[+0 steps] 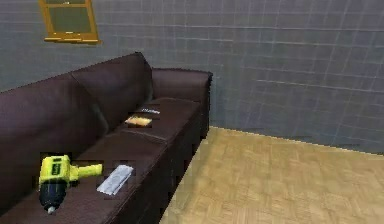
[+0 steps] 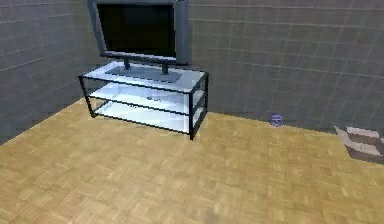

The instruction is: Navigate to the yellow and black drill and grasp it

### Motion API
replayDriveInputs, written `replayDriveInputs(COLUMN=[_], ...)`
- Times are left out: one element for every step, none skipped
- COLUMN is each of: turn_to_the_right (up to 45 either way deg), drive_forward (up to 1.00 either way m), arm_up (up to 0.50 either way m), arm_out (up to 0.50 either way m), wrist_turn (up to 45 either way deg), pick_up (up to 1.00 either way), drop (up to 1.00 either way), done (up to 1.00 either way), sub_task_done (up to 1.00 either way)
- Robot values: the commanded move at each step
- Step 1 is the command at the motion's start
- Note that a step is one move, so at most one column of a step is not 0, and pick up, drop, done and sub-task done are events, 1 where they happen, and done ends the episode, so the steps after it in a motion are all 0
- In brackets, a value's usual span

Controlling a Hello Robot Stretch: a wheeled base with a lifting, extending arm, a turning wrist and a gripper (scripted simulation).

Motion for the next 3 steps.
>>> replayDriveInputs(turn_to_the_right=[0.0, -45.0, -45.0], drive_forward=[0.95, 0.00, 0.00], arm_up=[0.00, 0.00, 0.00], arm_out=[0.00, 0.00, 0.00], wrist_turn=[0.0, 0.0, 0.0], pick_up=[0.00, 0.00, 0.00], drop=[0.00, 0.00, 0.00], done=[0.00, 0.00, 0.00], sub_task_done=[0.00, 0.00, 0.00])
